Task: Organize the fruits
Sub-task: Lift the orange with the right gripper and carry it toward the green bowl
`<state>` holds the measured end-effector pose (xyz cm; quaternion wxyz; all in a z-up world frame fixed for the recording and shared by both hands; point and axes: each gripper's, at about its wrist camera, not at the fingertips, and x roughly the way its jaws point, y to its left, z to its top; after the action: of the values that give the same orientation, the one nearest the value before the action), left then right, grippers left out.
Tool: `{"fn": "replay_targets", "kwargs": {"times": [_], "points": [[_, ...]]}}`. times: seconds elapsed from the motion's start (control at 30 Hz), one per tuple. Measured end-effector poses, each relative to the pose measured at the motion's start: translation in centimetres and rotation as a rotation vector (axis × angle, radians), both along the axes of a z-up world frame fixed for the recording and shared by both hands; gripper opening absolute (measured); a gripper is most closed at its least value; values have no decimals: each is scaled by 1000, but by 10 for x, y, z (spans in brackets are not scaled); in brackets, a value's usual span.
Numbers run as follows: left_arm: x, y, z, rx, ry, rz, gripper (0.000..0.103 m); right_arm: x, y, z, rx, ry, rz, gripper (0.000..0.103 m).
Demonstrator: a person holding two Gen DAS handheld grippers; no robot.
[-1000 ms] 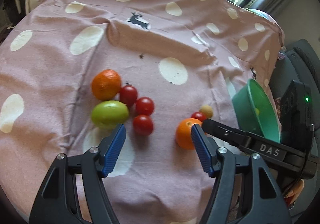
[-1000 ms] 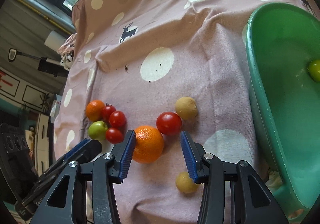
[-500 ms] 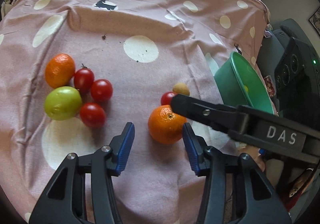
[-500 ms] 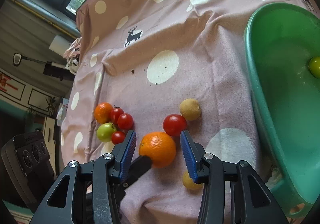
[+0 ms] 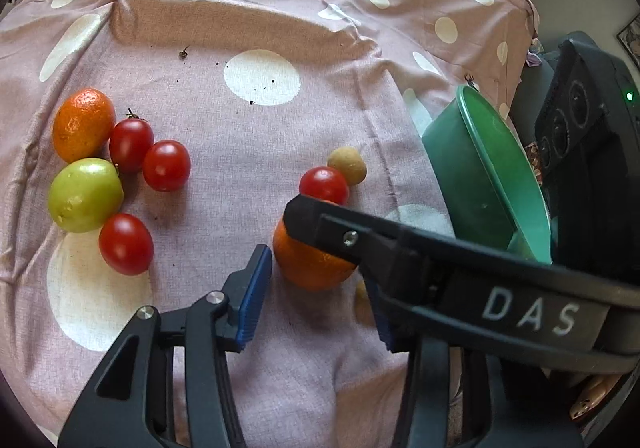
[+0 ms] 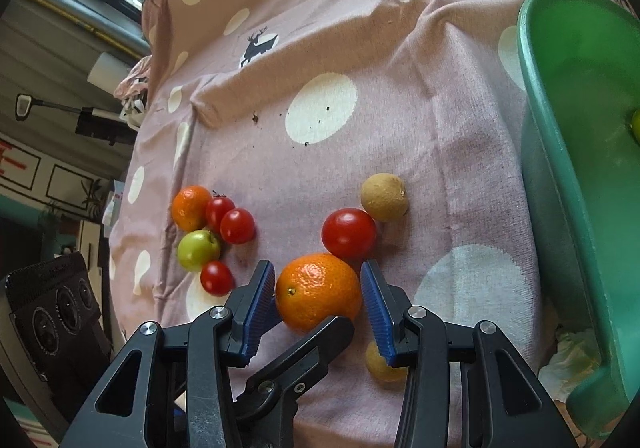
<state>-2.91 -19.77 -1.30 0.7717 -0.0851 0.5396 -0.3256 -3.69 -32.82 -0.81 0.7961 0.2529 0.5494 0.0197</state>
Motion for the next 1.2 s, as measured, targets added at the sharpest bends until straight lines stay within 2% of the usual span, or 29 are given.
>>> {"fn": "replay_targets", "kwargs": {"times": [0.5, 1.2], "points": [[2, -3, -1, 14, -13, 15, 46, 2, 7, -2, -32, -6, 25, 47], [-18, 7, 41, -39, -235, 43, 45, -16, 19, 42, -78, -222, 44, 47]]}}
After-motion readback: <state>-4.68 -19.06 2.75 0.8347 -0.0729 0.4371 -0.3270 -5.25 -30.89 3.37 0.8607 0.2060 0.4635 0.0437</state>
